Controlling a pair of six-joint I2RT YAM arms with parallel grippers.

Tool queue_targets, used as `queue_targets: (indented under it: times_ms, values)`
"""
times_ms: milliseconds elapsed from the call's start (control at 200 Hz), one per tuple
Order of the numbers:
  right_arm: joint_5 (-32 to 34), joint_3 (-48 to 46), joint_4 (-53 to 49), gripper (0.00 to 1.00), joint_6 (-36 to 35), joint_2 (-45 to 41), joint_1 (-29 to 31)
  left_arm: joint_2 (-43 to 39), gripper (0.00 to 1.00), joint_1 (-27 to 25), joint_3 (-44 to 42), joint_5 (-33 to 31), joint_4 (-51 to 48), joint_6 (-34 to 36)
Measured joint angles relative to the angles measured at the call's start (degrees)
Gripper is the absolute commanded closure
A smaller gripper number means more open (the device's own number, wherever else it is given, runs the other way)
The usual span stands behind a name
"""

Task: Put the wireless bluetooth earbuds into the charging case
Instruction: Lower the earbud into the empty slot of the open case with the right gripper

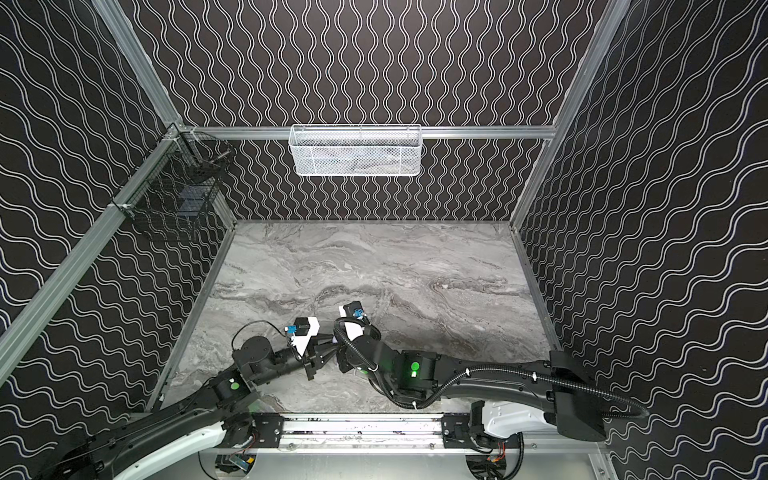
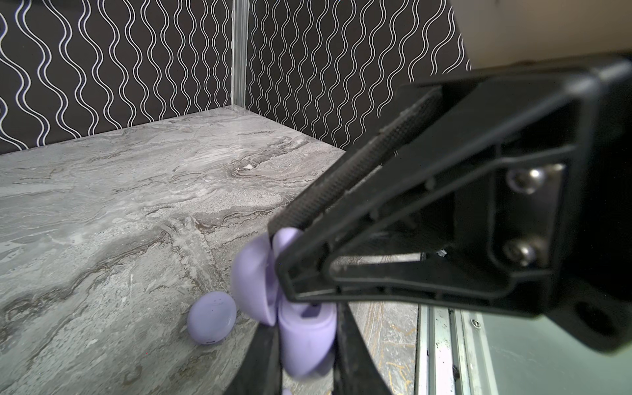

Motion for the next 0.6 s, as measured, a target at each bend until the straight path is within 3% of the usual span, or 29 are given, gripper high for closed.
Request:
queue_targets:
  times_ms: [601]
  values:
    - [-0.2, 0.2, 0.2, 0.84, 0.0, 0.1, 0.0, -1.0, 1.0, 0.0, 0.0, -0.5, -0.1, 0.0]
